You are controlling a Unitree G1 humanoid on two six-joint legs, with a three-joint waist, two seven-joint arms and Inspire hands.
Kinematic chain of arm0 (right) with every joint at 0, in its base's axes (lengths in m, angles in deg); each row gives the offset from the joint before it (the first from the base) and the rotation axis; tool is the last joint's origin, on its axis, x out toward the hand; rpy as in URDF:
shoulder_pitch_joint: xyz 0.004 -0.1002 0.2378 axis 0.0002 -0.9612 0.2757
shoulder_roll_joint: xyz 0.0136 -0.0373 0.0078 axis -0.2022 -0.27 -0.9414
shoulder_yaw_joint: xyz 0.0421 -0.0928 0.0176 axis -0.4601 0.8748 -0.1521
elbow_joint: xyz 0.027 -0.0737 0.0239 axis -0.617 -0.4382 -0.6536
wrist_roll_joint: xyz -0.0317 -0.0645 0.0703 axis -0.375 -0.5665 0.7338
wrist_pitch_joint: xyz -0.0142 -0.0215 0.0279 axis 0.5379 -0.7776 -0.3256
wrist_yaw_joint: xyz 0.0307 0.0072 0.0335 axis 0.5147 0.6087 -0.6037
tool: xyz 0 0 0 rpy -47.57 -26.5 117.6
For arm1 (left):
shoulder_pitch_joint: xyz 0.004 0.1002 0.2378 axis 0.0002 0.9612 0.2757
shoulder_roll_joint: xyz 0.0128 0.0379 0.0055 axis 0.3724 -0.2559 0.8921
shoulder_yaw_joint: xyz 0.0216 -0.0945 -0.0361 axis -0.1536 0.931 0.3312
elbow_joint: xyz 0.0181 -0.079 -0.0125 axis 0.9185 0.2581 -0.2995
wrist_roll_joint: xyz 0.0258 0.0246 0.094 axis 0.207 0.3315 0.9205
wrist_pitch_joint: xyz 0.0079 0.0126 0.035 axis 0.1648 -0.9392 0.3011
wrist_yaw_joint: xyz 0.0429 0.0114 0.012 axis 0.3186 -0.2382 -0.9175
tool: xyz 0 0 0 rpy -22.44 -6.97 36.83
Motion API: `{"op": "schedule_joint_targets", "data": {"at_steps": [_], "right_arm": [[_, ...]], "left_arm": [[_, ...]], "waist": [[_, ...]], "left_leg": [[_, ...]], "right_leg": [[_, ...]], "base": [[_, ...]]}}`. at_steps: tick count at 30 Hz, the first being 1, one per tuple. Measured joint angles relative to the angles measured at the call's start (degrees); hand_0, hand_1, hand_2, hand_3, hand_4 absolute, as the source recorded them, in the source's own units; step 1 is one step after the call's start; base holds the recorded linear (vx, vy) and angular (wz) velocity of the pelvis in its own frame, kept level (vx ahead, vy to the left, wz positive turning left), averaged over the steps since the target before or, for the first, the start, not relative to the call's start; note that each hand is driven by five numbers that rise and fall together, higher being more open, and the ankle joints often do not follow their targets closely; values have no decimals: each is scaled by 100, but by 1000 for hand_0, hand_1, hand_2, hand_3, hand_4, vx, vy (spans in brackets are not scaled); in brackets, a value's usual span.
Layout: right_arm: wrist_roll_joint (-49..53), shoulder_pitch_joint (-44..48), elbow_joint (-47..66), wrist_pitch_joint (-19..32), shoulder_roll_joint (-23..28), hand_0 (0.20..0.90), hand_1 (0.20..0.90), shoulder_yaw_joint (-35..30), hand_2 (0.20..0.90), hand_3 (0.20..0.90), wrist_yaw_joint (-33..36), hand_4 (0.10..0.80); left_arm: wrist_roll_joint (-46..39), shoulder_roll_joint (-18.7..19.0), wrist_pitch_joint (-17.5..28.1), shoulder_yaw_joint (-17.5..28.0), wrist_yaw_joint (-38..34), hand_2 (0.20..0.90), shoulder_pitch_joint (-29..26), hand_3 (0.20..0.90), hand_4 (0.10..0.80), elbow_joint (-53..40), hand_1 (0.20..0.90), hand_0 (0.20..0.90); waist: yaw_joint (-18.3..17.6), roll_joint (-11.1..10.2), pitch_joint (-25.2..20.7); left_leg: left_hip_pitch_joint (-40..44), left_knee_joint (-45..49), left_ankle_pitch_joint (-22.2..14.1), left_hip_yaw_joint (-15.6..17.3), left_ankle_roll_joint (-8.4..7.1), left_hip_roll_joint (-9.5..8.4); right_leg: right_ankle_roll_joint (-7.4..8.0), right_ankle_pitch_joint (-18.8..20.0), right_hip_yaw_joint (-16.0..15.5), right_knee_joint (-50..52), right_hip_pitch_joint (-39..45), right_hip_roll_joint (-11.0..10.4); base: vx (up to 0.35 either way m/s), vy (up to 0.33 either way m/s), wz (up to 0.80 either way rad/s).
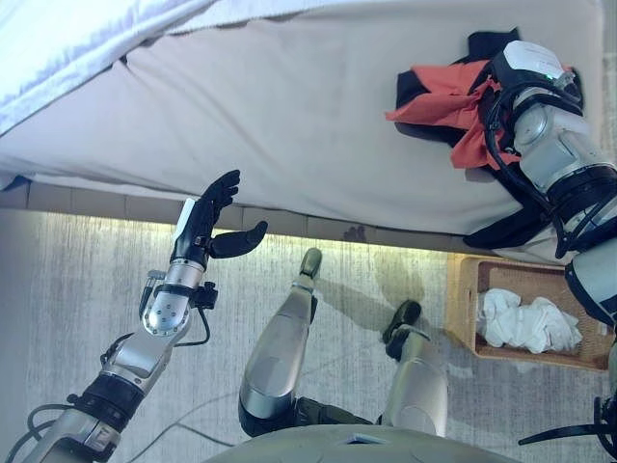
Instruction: Pick up the clothes from the bed and place them into the basket
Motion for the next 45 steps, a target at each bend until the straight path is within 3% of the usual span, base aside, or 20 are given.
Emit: {"op": "schedule_joint_targets", "data": {"at_steps": [7,8,15,21,27,31,36,45], "right_arm": [[411,9,518,131,529,300,300,-288,300,200,-11,100],[593,8,646,135,630,300,300,-348,300,200,-36,100],[1353,98,955,222,1057,300,300,-1063,300,200,-63,100],[1774,630,993,238,1462,300,300,-1121,300,200,-99,100],[1801,533,1170,177,1493,300,300,-1135,300,200,-202,100],[1821,-277,1723,246,1482,300,300,-1756,300,200,-180,100],[1735,-2750,2469,432,865,300,300,-3468,300,200,35,100],[1014,-5009,2634,305,363,300,300,-4113,300,200,21,100]], "left_arm": [[2,-16,-58,162,117,900,51,900,800,0,900,900],[2,-1,-148,244,125,900,113,900,800,4,900,900],[12,-9,-311,500,255,900,155,900,800,209,900,900],[30,-28,-430,499,451,900,93,900,800,534,900,900],[37,-85,-507,494,596,900,196,900,800,803,900,900],[54,-122,-527,479,580,900,199,900,800,803,900,900],[157,-194,-692,476,413,900,204,900,800,856,900,900],[371,-703,-889,458,334,900,207,900,800,907,900,900]], "waist": [[-120,-259,-55],[-152,-322,-84],[-353,-811,-450],[-534,-883,-685],[-734,-915,-1072],[-897,-928,-1167],[-1381,-944,-1411],[-2219,-692,-1736]], "left_leg": [[879,-651,42,200,-10,134],[1089,-798,89,225,-26,158],[1751,-1330,92,362,-33,263],[2023,-1518,93,477,-34,292],[2224,-1735,93,655,-34,374],[2406,-1850,93,907,-34,406],[2633,-1977,75,1238,-54,476],[2748,-1984,3,1770,-143,697]], "right_leg": [[16,350,20,-1021,960,200],[30,519,13,-1253,1179,250],[29,648,16,-1922,1816,395],[0,712,29,-2218,2098,469],[-1,715,189,-2332,2131,526],[-2,716,439,-2368,2125,557],[42,748,797,-2370,2087,626],[33,824,1339,-2395,1828,892]], "base": [[134,21,-15],[127,14,-15],[127,0,-11],[51,-5,-8],[-6,-21,-15],[6,-10,-30],[-9,-24,-34],[-32,-36,-34]]}}
